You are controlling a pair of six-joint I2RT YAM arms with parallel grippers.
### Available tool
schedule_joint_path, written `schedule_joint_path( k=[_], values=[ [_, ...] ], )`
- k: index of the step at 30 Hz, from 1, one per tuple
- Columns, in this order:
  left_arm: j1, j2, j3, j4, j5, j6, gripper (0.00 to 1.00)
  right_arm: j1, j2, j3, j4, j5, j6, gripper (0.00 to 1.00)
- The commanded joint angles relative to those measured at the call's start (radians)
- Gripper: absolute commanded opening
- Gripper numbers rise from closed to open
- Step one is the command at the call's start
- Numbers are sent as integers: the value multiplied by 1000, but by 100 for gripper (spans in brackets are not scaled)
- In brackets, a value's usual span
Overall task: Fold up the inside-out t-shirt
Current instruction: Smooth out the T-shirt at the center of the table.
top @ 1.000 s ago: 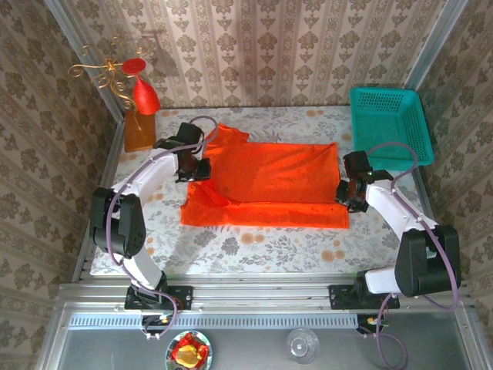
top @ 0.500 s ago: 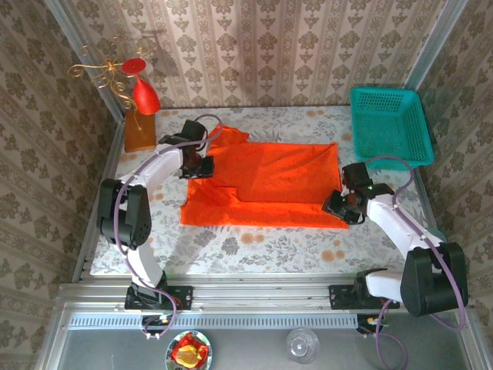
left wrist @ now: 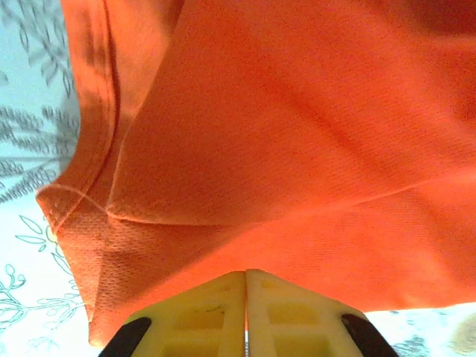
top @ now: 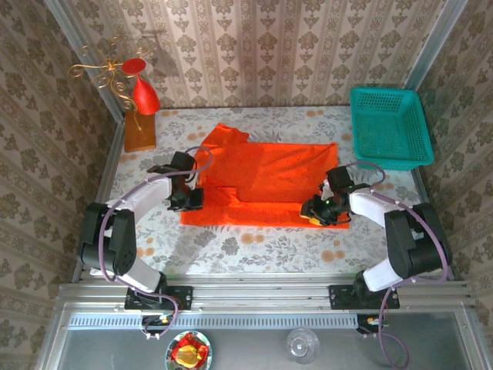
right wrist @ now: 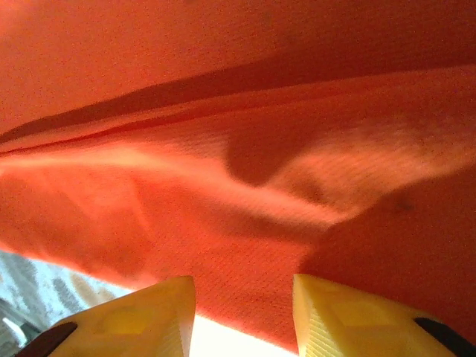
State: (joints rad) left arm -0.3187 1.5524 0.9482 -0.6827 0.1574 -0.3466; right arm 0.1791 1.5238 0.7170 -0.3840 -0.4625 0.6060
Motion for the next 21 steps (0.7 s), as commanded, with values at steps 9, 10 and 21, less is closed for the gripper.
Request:
schedule_joint_path(
  k=[9, 10, 21],
  values=[
    [70, 30, -121, 10, -6, -58, 9, -15, -29, -11, -128, 177, 39, 44],
    [68, 8, -140, 9, 2, -68, 9, -12, -46, -21, -139, 185, 42, 44],
    [48, -211, -151, -37, 45, -122, 13, 137, -221, 50, -161, 134, 41, 40]
  ],
)
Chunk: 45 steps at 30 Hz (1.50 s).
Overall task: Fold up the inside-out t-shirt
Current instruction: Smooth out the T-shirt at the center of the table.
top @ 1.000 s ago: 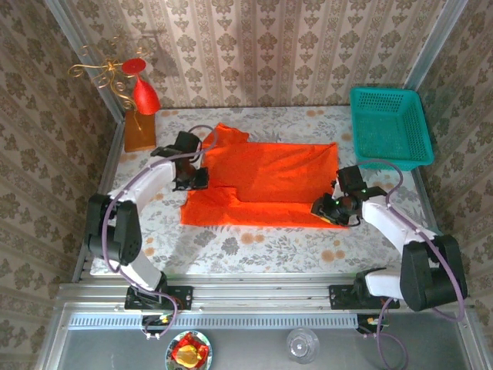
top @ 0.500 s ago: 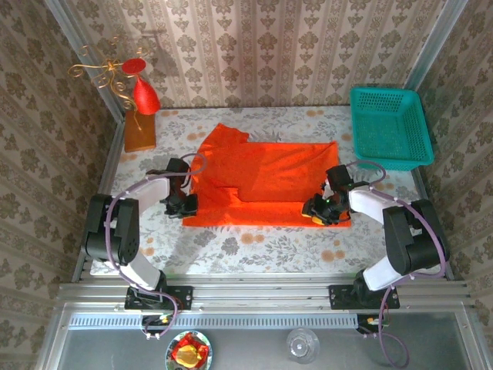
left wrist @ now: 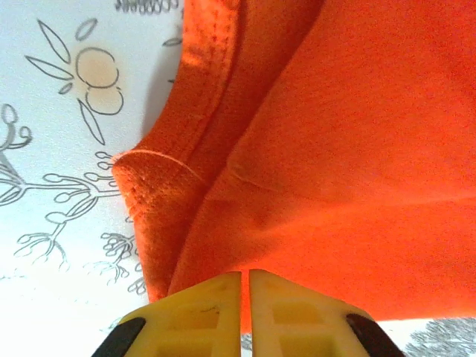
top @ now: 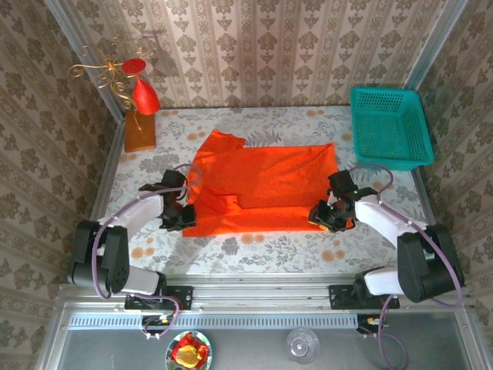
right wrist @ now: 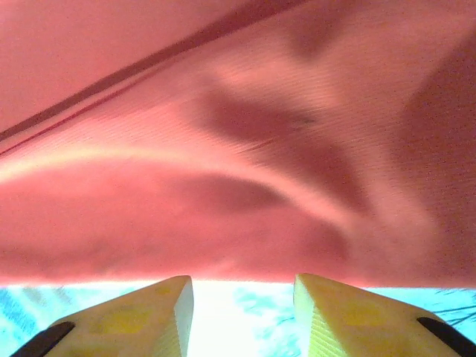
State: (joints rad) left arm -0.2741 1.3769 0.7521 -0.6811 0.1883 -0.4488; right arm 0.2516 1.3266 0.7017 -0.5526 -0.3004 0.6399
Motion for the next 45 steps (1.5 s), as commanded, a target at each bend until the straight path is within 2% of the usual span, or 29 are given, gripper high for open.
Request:
schedule_joint_path(
  k=[1, 4, 6, 11, 14, 18, 24, 29, 32, 35, 40, 43, 45],
  values=[
    [11, -39, 60, -36, 18, -16, 13, 89, -13, 85, 35, -44, -3, 40],
    [56, -10, 120, -18, 48, 12, 13, 162, 56, 146, 138, -114, -45, 40],
    [82, 45, 175, -17, 75, 43, 14, 211, 157, 220, 171, -144, -76, 41],
    [105, 176, 302, -12, 127, 85, 19, 333, 397, 437, 163, -180, -148, 42],
    [105, 258, 360, -11, 153, 91, 19, 383, 523, 564, 142, -178, -165, 46],
    [104, 319, 381, -8, 154, 94, 19, 415, 642, 685, 118, -159, -169, 57],
    [104, 370, 362, -16, 117, 111, 19, 422, 769, 800, 118, -159, -151, 56],
    [105, 390, 343, -22, 70, 119, 19, 401, 778, 809, 88, 42, -43, 48],
    [106, 394, 337, -26, 59, 121, 19, 388, 795, 812, 60, 98, -16, 41],
    [105, 369, 338, -26, 62, 122, 19, 387, 777, 791, 95, 75, -17, 37],
    [104, 318, 375, -17, 107, 143, 20, 387, 730, 746, 186, -28, -15, 40],
    [104, 316, 413, -13, 155, 178, 25, 387, 728, 738, 194, -66, 3, 41],
    [105, 329, 436, -9, 184, 198, 32, 387, 731, 737, 178, -71, 19, 42]
  ],
)
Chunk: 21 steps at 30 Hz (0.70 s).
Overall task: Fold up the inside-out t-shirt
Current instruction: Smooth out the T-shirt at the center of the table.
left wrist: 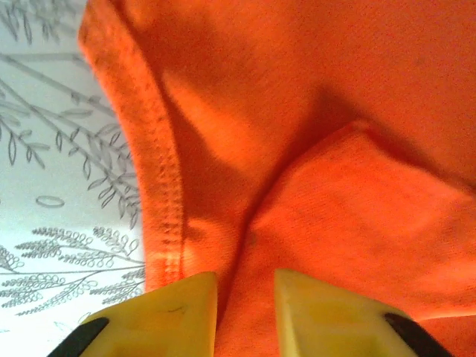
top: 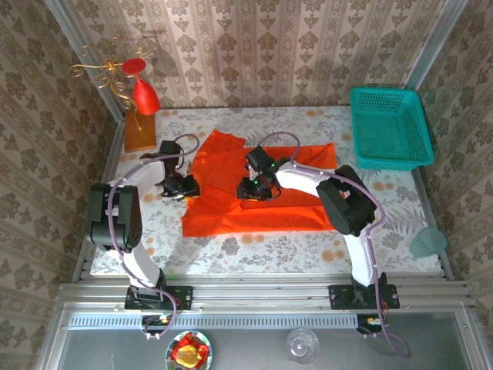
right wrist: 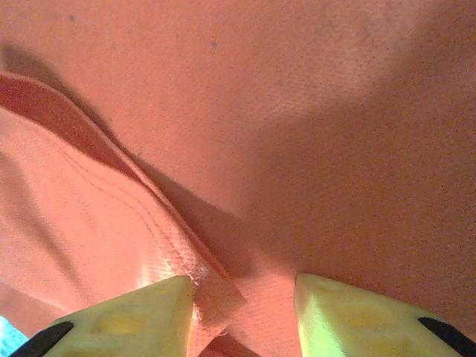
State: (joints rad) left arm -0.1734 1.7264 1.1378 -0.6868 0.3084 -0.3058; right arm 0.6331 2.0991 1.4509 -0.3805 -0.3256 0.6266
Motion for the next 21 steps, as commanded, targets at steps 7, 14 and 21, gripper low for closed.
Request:
schedule_joint_path(
  k=[7, 14, 21],
  values=[
    [3, 60, 105, 48, 187, 123, 38, 5, -44, -52, 65, -93, 95, 46],
    [3, 119, 131, 40, 218, 155, 40, 5, -38, -52, 105, -134, 123, 43],
    [3, 148, 110, 33, 227, 168, 41, 5, -16, -32, 110, -150, 137, 35]
  ],
)
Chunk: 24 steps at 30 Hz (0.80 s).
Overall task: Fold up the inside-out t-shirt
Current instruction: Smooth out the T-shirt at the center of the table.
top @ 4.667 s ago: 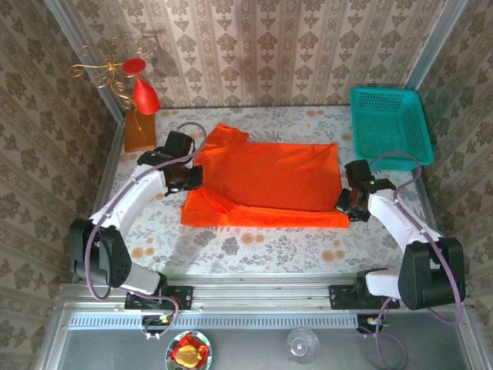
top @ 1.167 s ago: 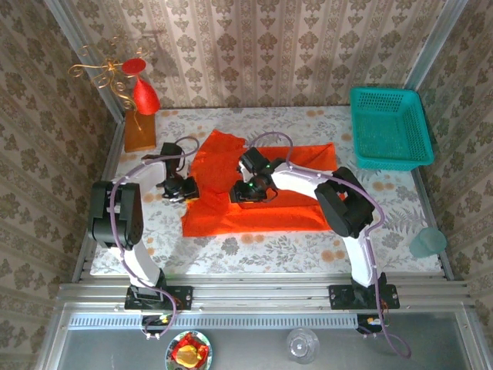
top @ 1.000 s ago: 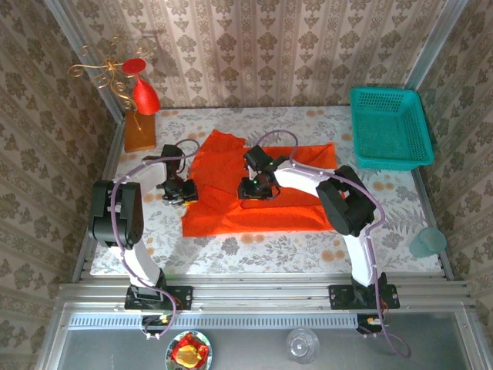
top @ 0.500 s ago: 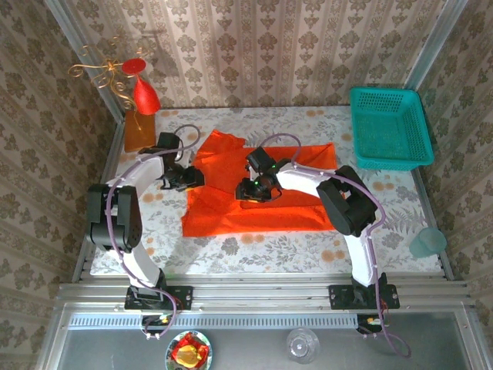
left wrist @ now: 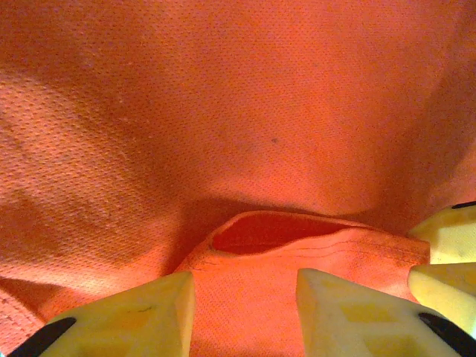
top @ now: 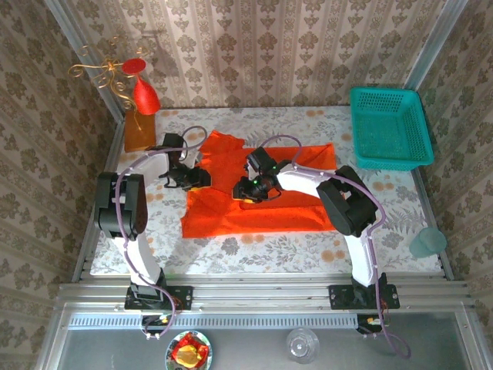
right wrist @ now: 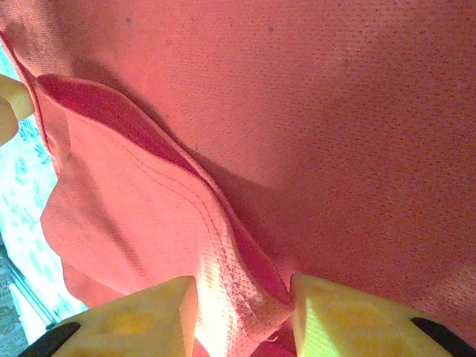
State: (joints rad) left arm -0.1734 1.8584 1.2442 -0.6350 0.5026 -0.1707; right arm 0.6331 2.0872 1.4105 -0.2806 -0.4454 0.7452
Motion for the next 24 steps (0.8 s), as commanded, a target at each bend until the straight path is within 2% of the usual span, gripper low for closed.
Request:
schedule_joint_path(
  k=[1, 7, 12, 15, 18, 21, 24],
  values=[
    [3, 20, 1, -16, 40, 33, 41, 5, -3, 9, 10, -30, 20, 33],
    [-4, 41, -4, -12, 26, 43, 41, 5, -3, 14, 0, -22, 20, 17],
    [-23, 54, 9, -2, 10, 64, 39, 5, -5, 16, -11, -18, 17, 15],
    [-42, 64, 23, -14, 8, 80, 33, 5, -6, 19, -14, -17, 17, 13],
    [-56, 62, 27, -19, -49, 82, 27, 5, -6, 21, -20, -15, 16, 12],
    [-63, 51, 21, -12, -111, 84, 27, 5, -8, 26, -27, -15, 13, 10],
    [-67, 22, 10, 5, -178, 81, 32, 5, -11, 27, -33, -11, 11, 10]
  ],
)
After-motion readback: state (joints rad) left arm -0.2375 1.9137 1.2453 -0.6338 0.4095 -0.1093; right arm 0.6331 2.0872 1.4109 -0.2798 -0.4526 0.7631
